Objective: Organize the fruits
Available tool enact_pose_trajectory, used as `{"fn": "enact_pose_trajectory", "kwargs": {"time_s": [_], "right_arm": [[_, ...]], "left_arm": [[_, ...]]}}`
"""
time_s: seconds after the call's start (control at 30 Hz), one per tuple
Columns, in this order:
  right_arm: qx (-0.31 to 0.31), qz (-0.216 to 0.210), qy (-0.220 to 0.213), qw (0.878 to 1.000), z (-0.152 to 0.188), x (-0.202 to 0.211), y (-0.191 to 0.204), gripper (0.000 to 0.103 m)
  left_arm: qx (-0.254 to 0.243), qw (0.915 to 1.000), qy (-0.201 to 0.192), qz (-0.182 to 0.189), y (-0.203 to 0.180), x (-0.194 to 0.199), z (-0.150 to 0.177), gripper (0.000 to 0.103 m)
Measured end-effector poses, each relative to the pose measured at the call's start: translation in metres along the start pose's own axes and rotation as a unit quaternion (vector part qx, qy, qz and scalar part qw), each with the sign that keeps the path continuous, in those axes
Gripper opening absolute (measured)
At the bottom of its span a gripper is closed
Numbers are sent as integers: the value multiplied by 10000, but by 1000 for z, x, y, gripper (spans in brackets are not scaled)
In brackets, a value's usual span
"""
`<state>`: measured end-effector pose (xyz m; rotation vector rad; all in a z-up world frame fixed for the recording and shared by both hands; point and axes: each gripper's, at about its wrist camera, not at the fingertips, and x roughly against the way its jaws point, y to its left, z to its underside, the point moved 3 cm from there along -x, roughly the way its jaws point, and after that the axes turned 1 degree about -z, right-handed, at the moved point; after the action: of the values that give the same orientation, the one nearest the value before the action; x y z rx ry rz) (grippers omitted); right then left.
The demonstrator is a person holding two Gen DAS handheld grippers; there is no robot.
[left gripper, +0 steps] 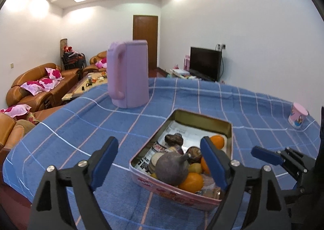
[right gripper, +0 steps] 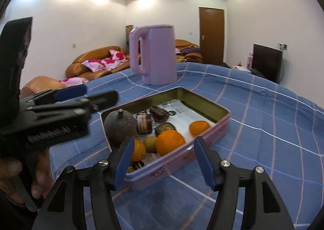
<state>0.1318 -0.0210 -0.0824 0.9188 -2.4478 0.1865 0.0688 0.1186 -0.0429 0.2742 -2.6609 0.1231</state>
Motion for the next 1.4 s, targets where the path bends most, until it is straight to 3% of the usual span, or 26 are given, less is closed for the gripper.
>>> {"fn": "enact_pose_trajectory", "kwargs": {"time_s": [0.27,0.5,1.4], "right_arm": [[-286,756,-690,9943,-5,64,-24,63],[-305,972,-1096,9887,-13,98,-28,66],[-337,943,-1217,9875,-12,109,-24,67]], "left_arm": [[-32,9992,-396,32,-11,28,-8,98],[-100,9986,-510,62,-19,41,-11,100],[-171,9984,-540,52,-28,48,-12,102]]}}
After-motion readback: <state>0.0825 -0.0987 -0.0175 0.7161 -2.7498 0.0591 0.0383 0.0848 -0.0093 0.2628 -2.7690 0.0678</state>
